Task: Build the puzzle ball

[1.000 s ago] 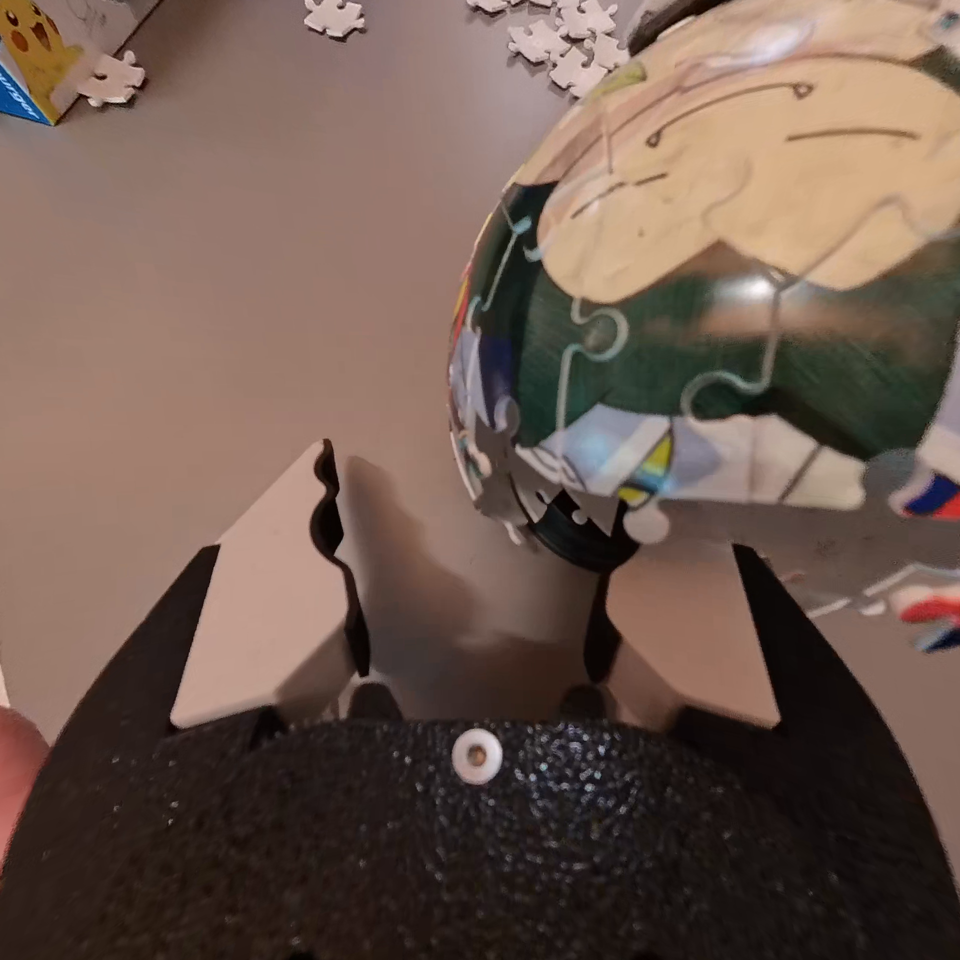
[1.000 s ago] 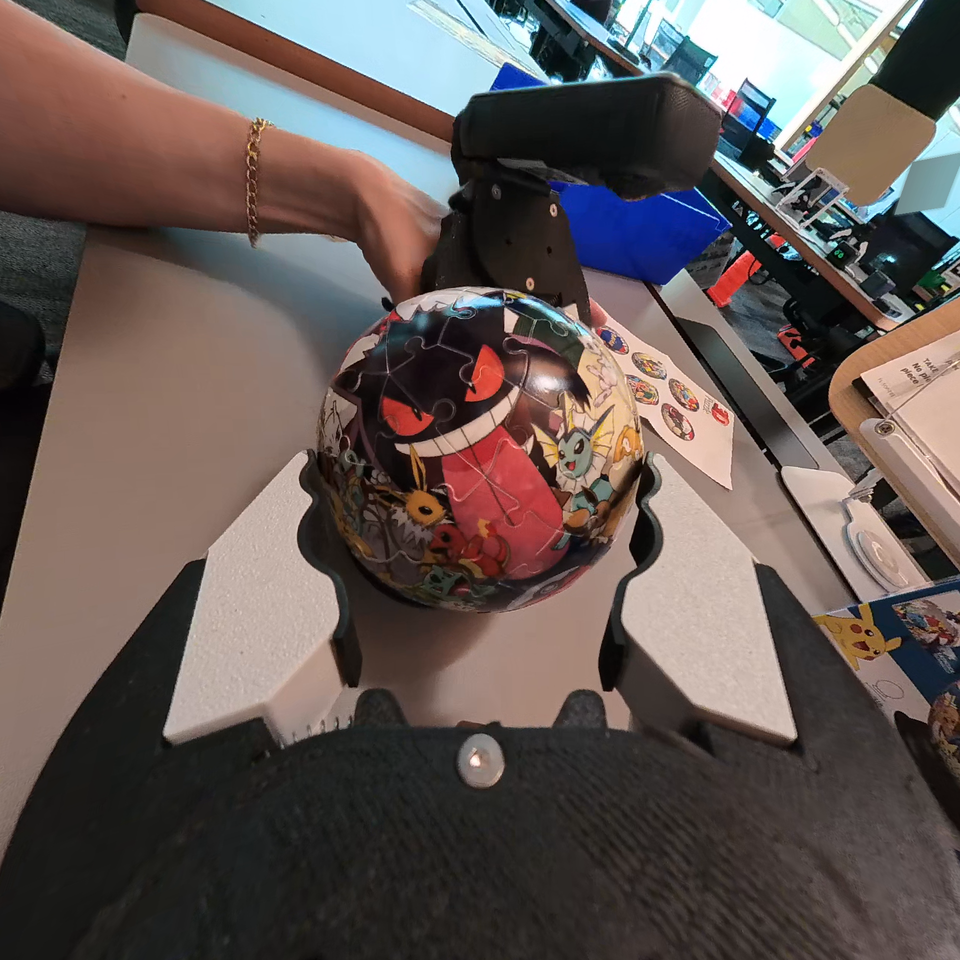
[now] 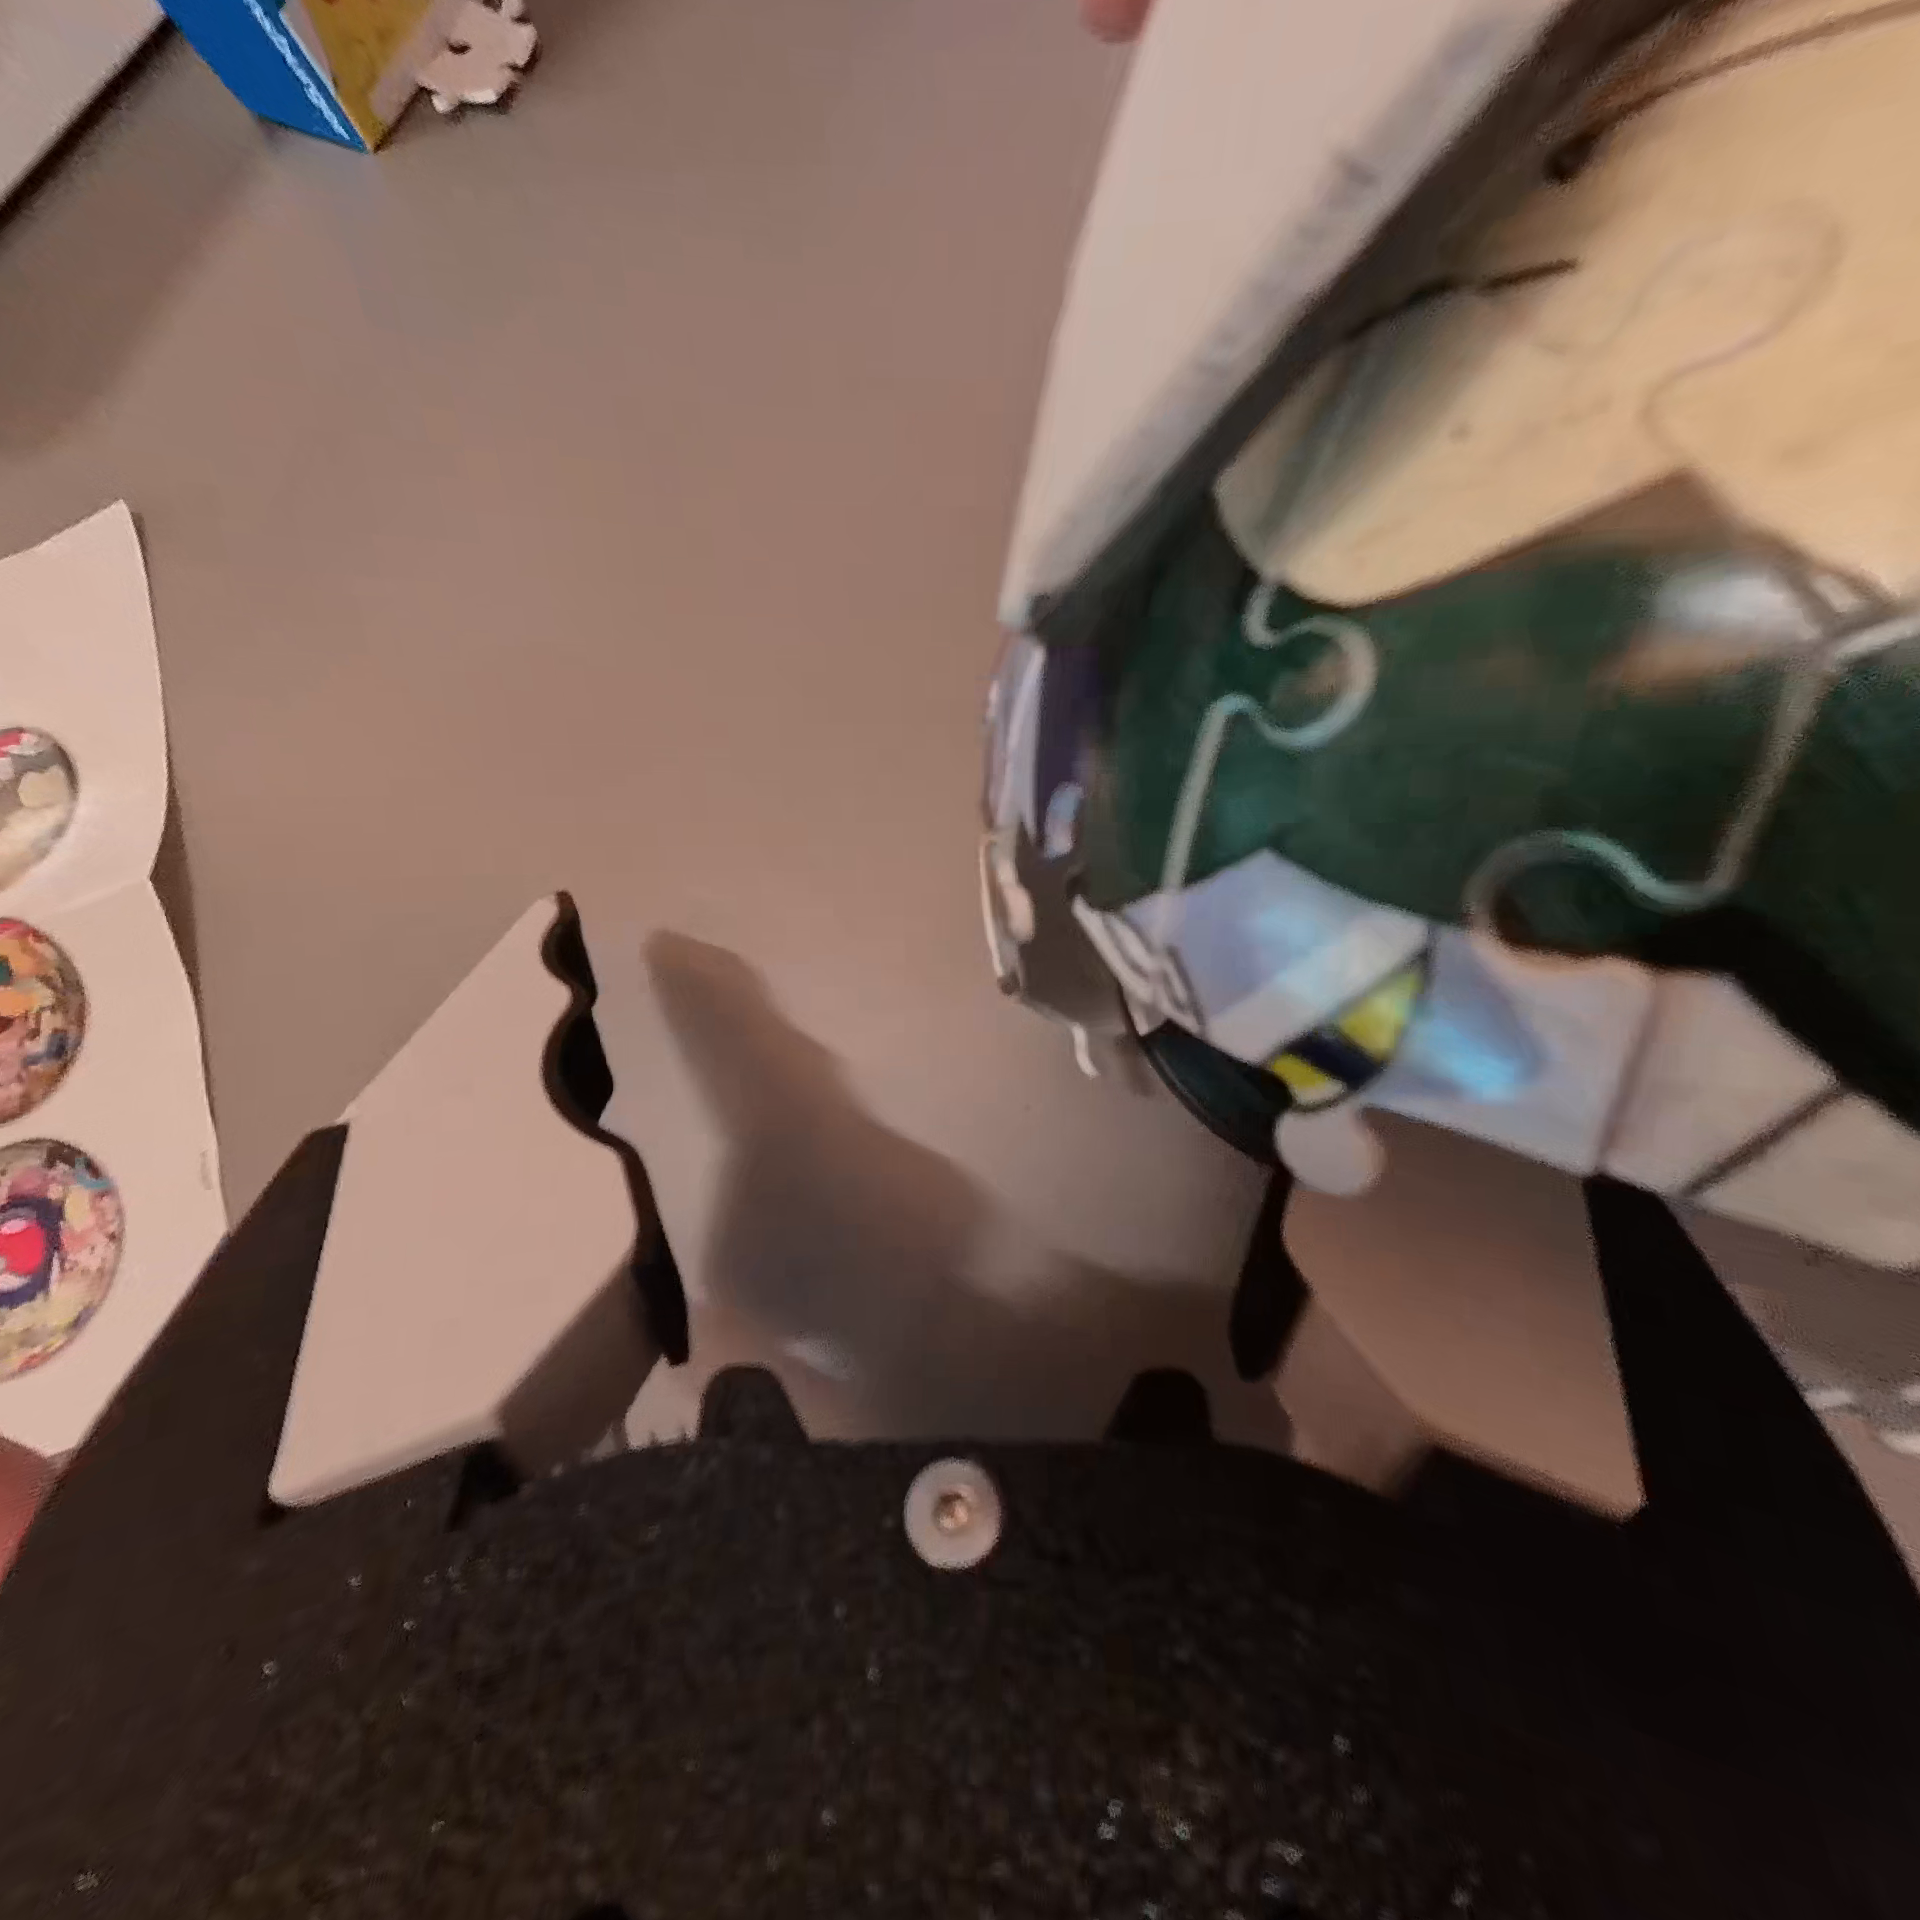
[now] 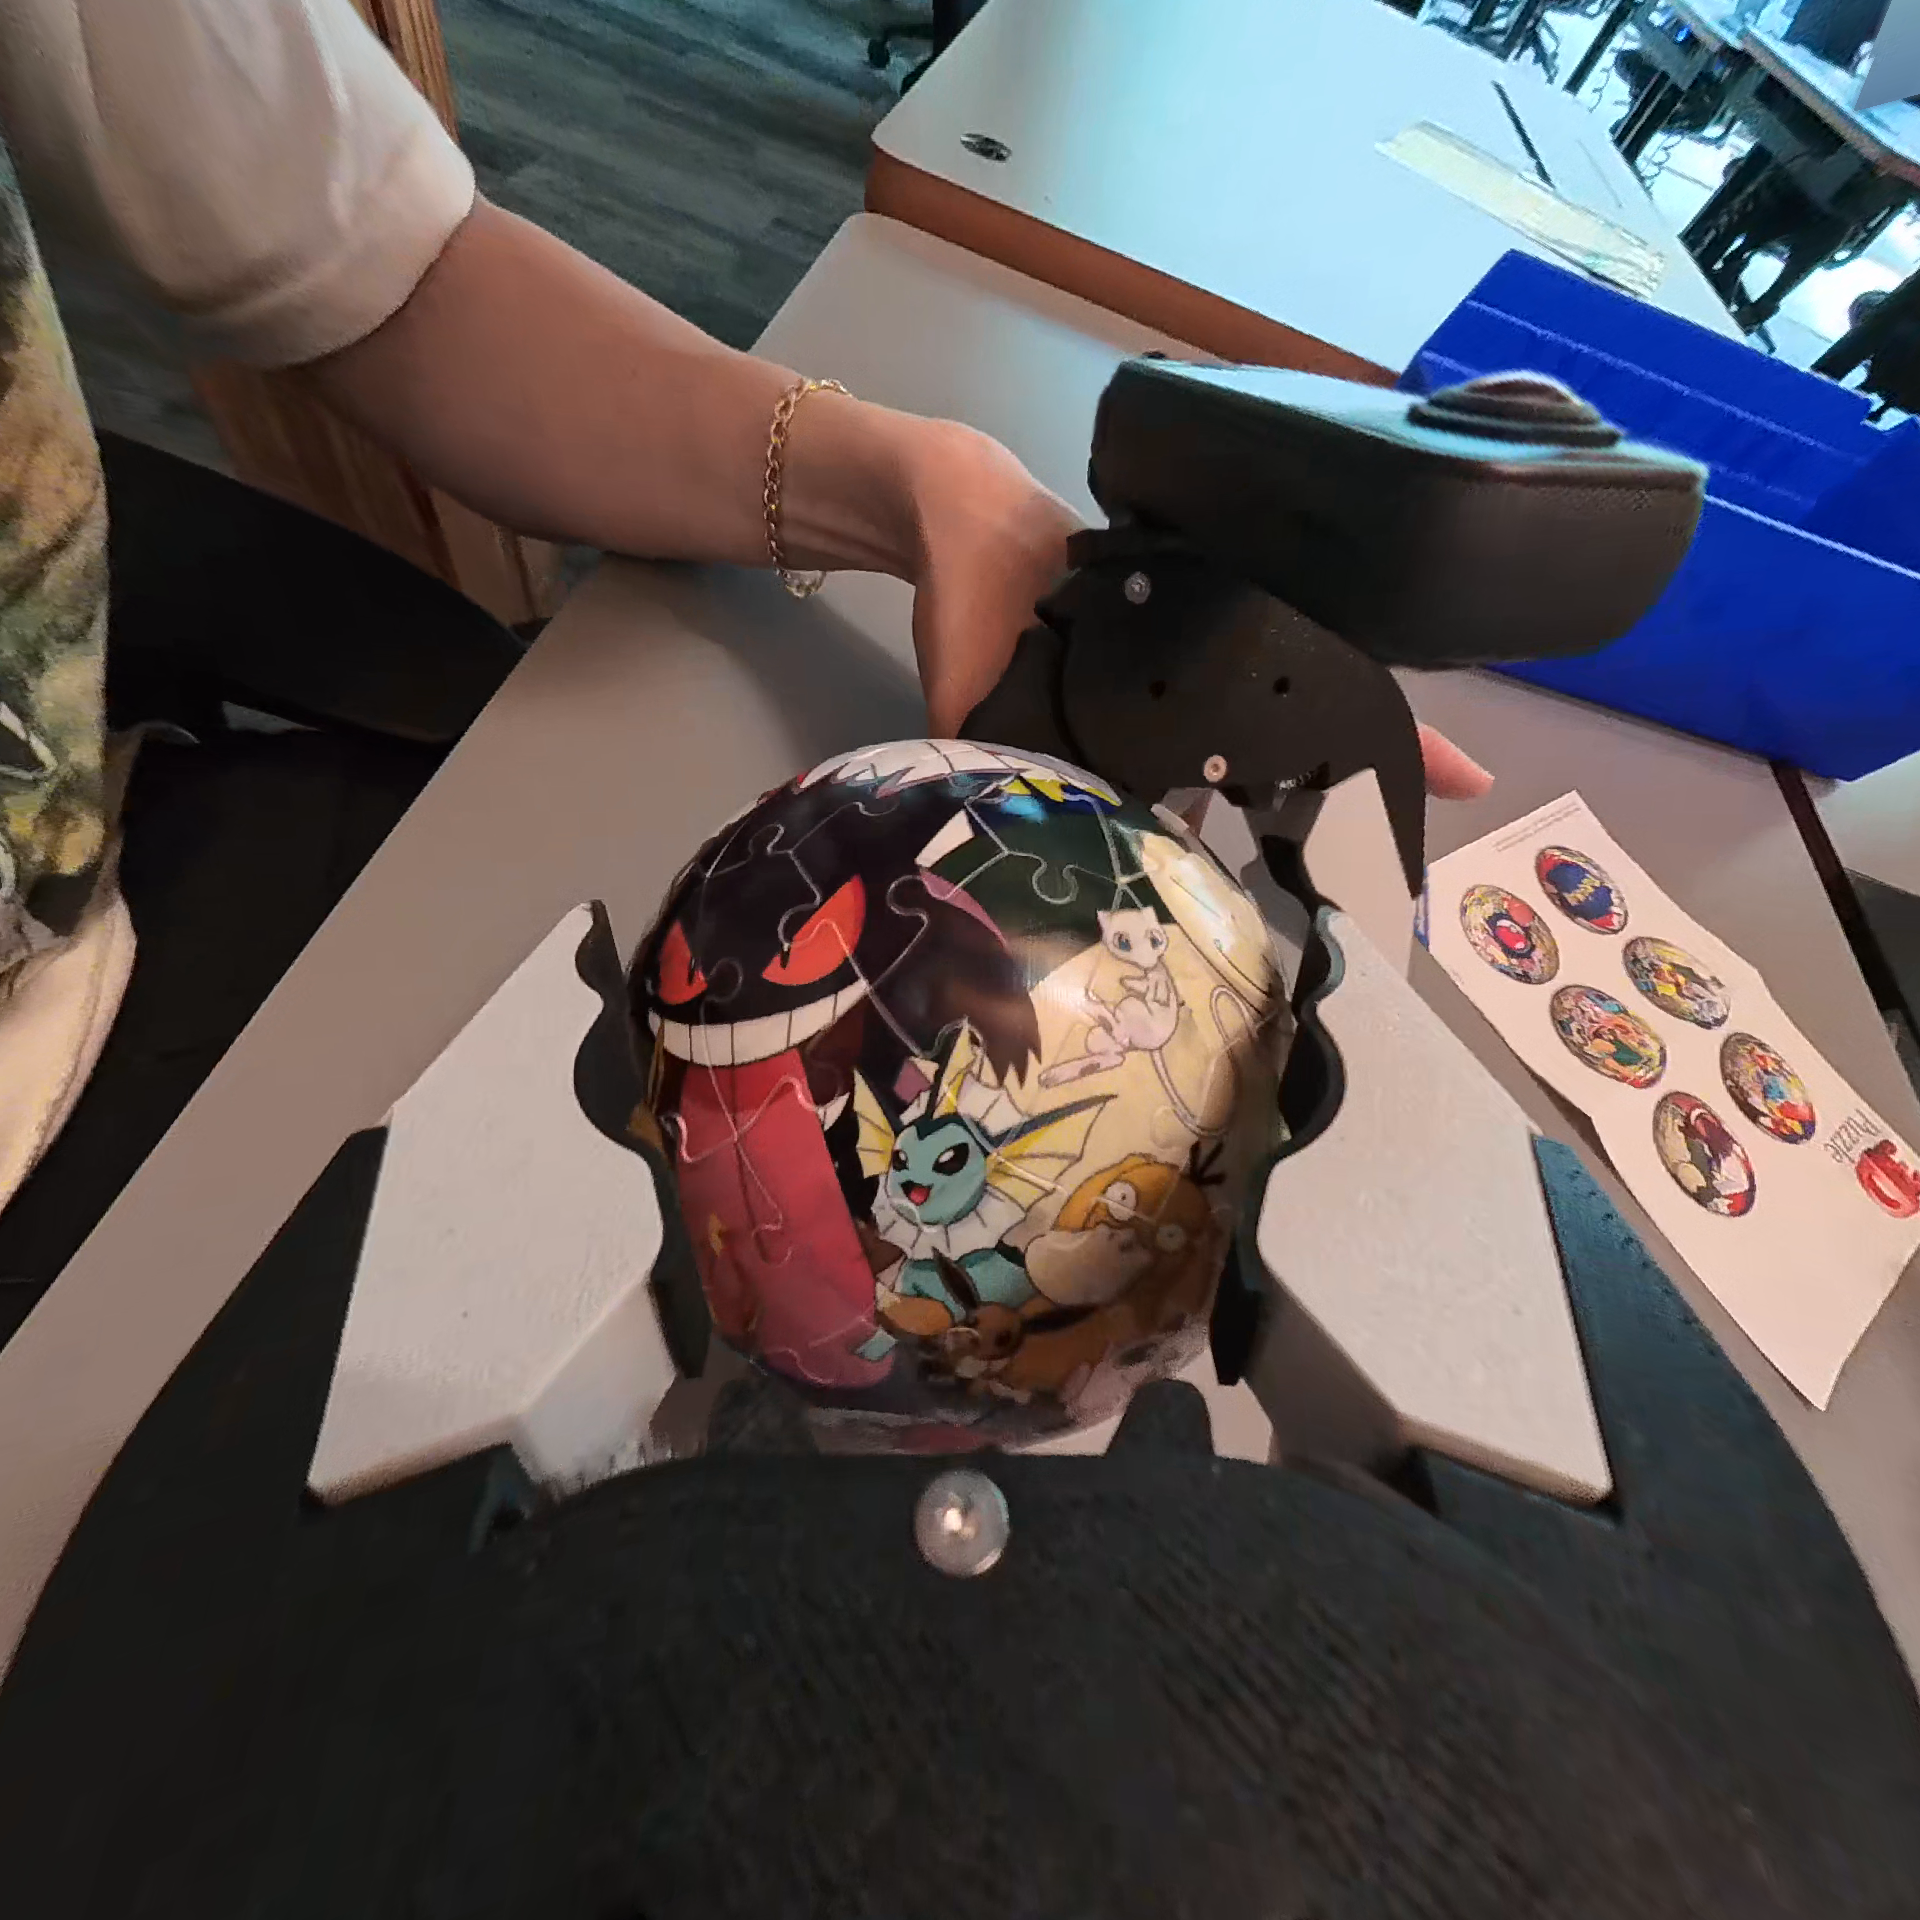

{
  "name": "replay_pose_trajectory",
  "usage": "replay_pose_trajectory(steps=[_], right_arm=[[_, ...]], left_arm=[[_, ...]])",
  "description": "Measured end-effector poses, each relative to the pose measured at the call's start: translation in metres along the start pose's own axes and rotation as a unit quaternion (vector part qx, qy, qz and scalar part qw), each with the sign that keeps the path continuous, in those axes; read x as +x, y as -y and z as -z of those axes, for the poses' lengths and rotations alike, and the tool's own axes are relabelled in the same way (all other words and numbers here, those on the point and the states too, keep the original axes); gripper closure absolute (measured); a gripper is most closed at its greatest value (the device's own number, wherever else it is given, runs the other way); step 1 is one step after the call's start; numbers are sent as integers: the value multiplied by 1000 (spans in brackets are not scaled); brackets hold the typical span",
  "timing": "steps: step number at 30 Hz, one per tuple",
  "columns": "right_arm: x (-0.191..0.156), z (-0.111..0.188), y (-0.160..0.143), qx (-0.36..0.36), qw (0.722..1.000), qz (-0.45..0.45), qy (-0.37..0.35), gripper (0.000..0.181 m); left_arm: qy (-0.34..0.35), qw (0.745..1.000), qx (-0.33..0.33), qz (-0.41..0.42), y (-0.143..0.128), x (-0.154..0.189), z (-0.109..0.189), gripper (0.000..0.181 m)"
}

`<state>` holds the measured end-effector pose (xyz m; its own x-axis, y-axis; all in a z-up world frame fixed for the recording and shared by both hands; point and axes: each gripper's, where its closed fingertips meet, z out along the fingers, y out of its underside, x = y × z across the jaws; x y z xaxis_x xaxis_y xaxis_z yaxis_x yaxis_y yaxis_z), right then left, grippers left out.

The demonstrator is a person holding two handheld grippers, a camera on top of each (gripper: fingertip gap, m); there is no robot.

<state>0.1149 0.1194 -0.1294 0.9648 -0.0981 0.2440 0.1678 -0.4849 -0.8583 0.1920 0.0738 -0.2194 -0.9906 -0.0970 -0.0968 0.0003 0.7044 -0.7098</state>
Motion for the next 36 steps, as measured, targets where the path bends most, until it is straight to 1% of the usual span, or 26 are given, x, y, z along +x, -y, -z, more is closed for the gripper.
replay_pose_trajectory(steps=[1, 4, 7, 11, 14, 17, 20, 21, 23, 25, 29, 32, 36], right_arm=[[0, -1, 1, 4, 1000, 0, -5, 54], [1, -1, 2, 17, 1000, -1, -21, 54], [2, 0, 3, 41, 999, -10, -34, 53], [2, 3, 4, 74, 996, -18, -44, 52], [3, 3, 4, 86, 995, -18, -48, 50], [2, 4, 4, 97, 994, -17, -52, 49], [3, 4, 6, 115, 991, -16, -64, 50], [4, 5, 6, 121, 990, -16, -68, 51], [5, 6, 8, 133, 988, -22, -69, 54], [7, 9, 12, 145, 987, -26, -69, 60], [8, 11, 16, 158, 985, -30, -65, 63], [8, 10, 14, 155, 985, -30, -67, 61], [7, 10, 12, 151, 986, -29, -71, 62]], left_arm=[[-2, 1000, 0, 6, -1, 0, 0, 45], [-12, 1000, -7, 20, -3, 2, -1, 51], [-21, 999, -28, 35, -8, 7, 0, 55], [-30, 997, -52, 55, -14, 8, 0, 50], [-20, 996, -62, 58, -15, 5, 0, 45], [-7, 999, -35, 34, -10, 0, 0, 40], [8, 999, -13, 28, -8, -7, 4, 44], [21, 999, -7, 34, -7, -14, 8, 46], [21, 998, 20, 62, -2, -21, 15, 61], [4, 996, 33, 82, 0, -20, 19, 56], [8, 998, -2, 70, -12, -18, 11, 57], [2, 998, -6, 67, -12, -15, 9, 60], [7, 998, -9, 67, -14, -16, 9, 57]])
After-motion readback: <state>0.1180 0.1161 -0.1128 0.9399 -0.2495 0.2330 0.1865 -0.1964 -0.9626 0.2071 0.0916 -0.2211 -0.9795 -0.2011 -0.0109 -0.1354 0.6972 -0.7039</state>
